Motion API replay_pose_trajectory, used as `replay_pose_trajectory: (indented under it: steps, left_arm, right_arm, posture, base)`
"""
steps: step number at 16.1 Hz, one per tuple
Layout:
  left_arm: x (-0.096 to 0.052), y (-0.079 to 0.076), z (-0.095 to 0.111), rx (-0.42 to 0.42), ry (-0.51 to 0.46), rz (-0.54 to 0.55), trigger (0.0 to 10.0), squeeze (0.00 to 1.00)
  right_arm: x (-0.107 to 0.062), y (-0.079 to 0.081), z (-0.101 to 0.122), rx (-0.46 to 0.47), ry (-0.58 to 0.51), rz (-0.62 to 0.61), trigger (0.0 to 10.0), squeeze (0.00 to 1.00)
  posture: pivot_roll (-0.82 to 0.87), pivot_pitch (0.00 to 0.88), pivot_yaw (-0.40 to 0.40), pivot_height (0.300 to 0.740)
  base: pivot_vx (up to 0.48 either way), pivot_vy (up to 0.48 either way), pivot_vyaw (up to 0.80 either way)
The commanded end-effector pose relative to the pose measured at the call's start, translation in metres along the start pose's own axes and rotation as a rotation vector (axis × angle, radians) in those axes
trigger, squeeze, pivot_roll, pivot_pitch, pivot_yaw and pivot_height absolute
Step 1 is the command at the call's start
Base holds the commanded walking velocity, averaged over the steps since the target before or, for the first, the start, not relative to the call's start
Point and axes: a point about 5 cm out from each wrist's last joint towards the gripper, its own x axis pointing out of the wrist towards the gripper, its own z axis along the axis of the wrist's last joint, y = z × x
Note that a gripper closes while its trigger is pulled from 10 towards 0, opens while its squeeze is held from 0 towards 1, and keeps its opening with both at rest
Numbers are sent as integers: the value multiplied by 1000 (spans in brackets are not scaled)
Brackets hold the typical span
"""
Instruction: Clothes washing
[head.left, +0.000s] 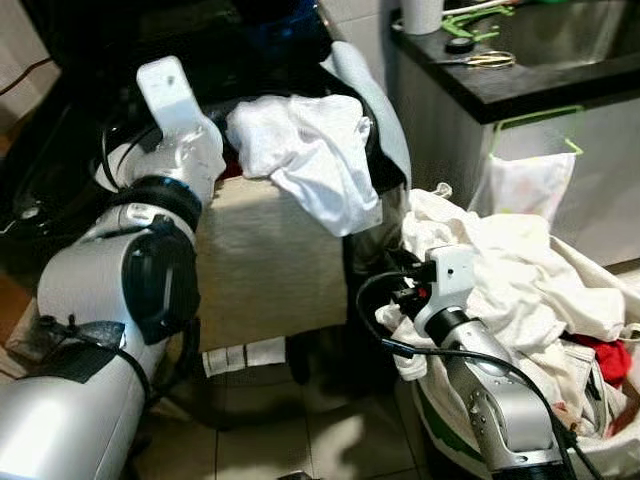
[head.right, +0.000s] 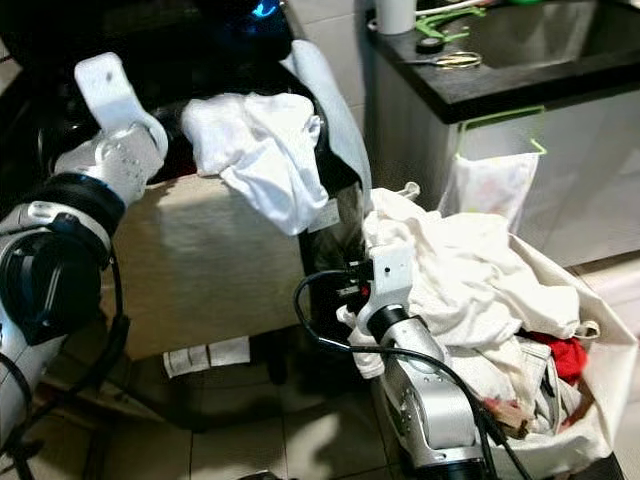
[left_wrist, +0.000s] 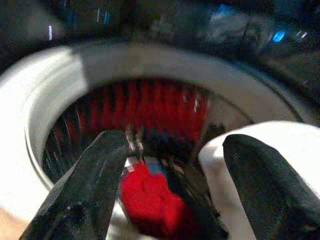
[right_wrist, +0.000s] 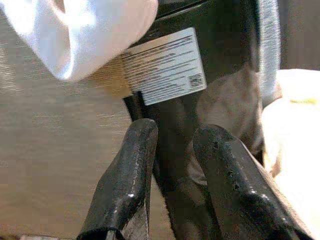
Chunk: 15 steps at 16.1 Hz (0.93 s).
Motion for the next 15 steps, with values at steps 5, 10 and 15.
replay_pose_trajectory:
  steps: [5, 10, 15]
  left_arm:
    - [-5, -25, -7, 503, -99, -151, 10000, 0]
    - [-13, -38, 24, 639, -374, -190, 10000, 0]
    - [-9, -23, 26, 661, -388, -149, 10000, 0]
  right_arm:
    - [9, 5, 10, 6, -35, 10, 10000, 0]
    - [14, -4, 33, -139, -151, -43, 10000, 0]
    - [26, -3, 37, -153, -156, 11, 10000, 0]
  posture:
    - [-155, 0, 190, 740]
    - [-117, 0, 139, 740]
    - [-50, 0, 59, 740]
  base:
    - [0, 0, 0]
    - [0, 0, 0]
    - [0, 0, 313]
